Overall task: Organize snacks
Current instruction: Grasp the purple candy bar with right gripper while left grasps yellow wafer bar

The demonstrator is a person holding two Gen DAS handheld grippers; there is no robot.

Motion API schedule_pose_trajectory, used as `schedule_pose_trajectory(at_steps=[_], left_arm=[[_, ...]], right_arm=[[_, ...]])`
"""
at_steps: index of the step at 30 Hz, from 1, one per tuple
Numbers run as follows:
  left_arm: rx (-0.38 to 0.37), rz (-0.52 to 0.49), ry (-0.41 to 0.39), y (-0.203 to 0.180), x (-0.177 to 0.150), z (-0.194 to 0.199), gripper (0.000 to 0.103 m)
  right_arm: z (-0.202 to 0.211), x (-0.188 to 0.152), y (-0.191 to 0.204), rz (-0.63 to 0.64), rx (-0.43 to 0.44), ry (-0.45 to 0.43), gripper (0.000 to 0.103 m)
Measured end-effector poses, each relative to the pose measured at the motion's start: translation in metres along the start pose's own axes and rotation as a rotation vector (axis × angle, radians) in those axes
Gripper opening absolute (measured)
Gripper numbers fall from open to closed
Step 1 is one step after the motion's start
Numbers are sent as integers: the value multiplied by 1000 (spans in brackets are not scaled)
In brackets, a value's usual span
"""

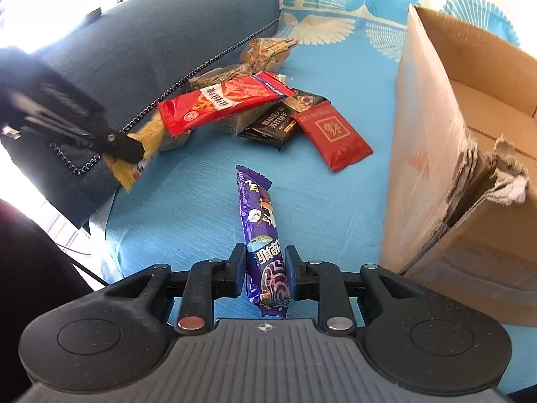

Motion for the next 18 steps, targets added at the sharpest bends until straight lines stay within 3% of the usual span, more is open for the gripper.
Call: schedule_pose_trajectory(at_steps=[3, 7, 10, 14, 18], left_arm=[[-59, 2, 66, -3, -6, -6, 6], [10, -18, 144, -6, -11, -20, 8], [85, 8, 147, 1, -11, -22, 19], [104, 48, 116, 5, -9, -17, 40], [91, 66, 100, 10, -4, -16, 43]], right_arm=[[-2, 1, -1, -22, 8, 7, 26], [-4, 0, -1, -41, 15, 14, 26], [-5, 0, -2, -46, 18, 20, 26], [-6, 0, 0, -53, 25, 25, 28], [-7, 1, 0, -55, 31, 22, 36]])
Point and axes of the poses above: each gripper's, at about its wrist camera, not at the fingertips, and z roughly against the way its jaws point, y to its left, x to its top, the point moved 8 cm from there along -z, roughly the way its jaws point, and after that the axes turned 13 degrees about -x, right-handed, at the moved point
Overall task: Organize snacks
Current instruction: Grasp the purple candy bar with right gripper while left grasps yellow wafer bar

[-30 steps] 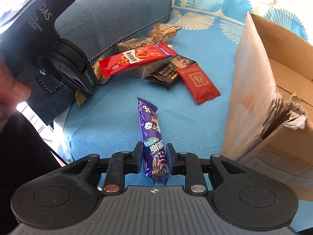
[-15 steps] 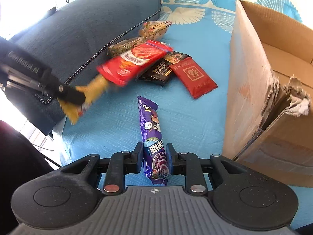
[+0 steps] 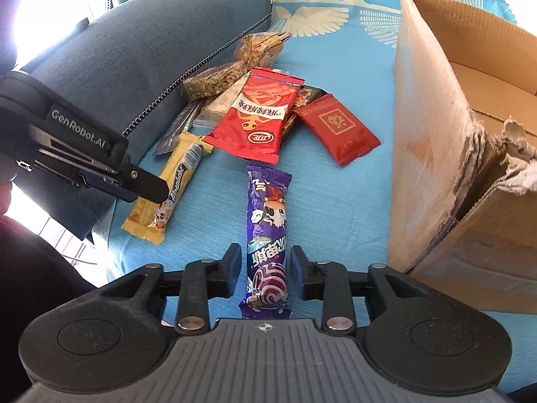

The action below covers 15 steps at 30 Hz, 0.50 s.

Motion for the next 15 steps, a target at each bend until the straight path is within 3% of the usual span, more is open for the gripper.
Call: schedule_pose_trajectory(at_steps=[7, 15], left_arm=[[-15, 0, -4, -10, 14, -15, 43], [75, -31, 34, -13, 13, -26, 43]], right_arm=[[-3, 1, 3, 0, 10, -4, 42], [-7, 2, 3, 17, -4, -9, 42]])
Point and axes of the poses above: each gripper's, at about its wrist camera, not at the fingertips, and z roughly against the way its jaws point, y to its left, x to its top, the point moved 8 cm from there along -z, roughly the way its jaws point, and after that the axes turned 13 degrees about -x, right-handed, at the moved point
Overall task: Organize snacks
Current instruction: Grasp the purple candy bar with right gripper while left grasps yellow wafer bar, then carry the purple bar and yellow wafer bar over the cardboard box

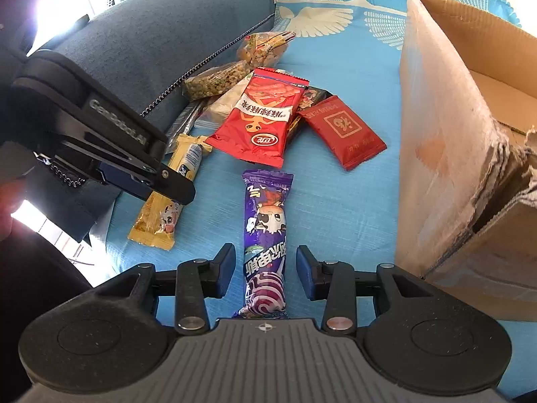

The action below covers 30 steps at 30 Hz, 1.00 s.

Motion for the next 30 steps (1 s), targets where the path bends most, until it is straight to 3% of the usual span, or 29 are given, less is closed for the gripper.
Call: schedule_pose_trajectory(at_steps=[2, 5, 7, 12, 15, 22, 30], left_arm=[[13, -6, 8, 0, -1, -2, 43], [27, -14, 20, 0, -2, -5, 42], [37, -20, 28, 0, -3, -7, 37], [52, -32, 19, -1, -1, -7, 17], [52, -38, -5, -2, 0, -1, 13], [9, -59, -76, -6, 0, 16, 11], [-57, -98, -214, -16, -1, 45, 11]], right_arm=[[0, 0, 1, 12, -3, -3, 41], [0, 0, 0, 27, -18, -10, 31], [0, 1, -1, 29, -22, -13, 24], [4, 1, -1, 34, -24, -21, 22], [11, 3, -1, 50, -26, -47, 22], [36, 9, -3, 58, -24, -125, 22], [84, 23, -9, 43, -10, -295, 22]])
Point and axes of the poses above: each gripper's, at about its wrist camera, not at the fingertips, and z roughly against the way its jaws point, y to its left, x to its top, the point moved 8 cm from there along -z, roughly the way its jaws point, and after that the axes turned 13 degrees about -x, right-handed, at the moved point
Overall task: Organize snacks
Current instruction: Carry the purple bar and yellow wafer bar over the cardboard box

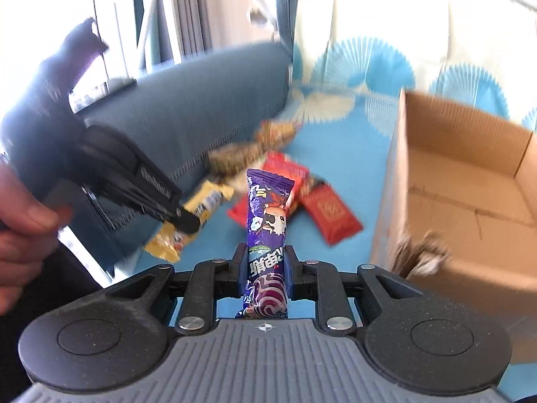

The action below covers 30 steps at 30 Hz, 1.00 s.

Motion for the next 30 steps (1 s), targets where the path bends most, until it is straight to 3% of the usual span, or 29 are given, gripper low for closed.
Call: schedule_pose_trajectory(at_steps=[6, 13, 20, 30], left_arm=[[-6, -79, -114, -16, 2, 21, 11], [8, -208, -237, -42, 2, 40, 11], [-5, -273, -300, -61, 2, 43, 11], [-45, -232, -345, -71, 13, 41, 11]], right_arm=[[44, 32, -26, -31, -14, -156, 22], [79, 64, -92, -69, -116, -306, 22], [62, 53, -171, -260, -197, -297, 22], [69, 37, -191, -325, -216, -315, 22]])
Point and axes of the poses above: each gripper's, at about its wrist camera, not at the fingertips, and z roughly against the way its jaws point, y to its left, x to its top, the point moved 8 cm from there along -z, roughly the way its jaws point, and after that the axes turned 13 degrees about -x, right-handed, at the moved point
